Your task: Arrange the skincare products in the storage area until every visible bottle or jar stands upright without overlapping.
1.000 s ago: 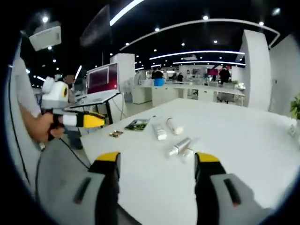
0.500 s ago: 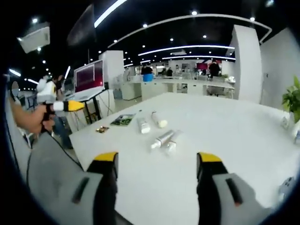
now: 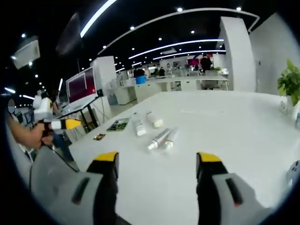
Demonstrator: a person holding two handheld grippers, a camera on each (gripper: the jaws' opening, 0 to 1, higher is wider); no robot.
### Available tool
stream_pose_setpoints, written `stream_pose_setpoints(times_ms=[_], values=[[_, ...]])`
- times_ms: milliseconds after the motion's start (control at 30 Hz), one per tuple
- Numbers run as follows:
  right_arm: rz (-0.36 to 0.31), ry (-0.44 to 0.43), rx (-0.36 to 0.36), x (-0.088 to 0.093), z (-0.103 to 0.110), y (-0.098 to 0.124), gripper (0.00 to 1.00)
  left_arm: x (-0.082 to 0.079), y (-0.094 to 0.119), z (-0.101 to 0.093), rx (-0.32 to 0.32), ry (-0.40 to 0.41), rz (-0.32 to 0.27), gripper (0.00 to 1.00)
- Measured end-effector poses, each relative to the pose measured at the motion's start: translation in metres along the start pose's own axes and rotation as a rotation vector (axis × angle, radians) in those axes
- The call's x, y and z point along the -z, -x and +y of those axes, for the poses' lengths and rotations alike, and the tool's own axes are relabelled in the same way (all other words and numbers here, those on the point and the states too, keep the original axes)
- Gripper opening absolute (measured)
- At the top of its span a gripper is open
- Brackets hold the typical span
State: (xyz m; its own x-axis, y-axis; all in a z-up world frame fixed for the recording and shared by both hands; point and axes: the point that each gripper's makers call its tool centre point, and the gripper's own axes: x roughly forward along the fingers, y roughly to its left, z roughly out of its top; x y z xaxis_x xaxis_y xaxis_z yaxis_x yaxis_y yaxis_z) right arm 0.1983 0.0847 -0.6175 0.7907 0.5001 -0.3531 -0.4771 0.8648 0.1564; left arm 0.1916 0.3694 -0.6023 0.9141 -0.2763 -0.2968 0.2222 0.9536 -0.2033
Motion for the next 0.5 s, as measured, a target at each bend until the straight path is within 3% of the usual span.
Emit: stream_pose_setpoints(times_ms=[500], values=[[0.040,0.072,0.001,0.0084,0.0034,-0.0021,0.67,0.0086,0.0000,-0.0074,0.033,-0.037,0.040,0.56]])
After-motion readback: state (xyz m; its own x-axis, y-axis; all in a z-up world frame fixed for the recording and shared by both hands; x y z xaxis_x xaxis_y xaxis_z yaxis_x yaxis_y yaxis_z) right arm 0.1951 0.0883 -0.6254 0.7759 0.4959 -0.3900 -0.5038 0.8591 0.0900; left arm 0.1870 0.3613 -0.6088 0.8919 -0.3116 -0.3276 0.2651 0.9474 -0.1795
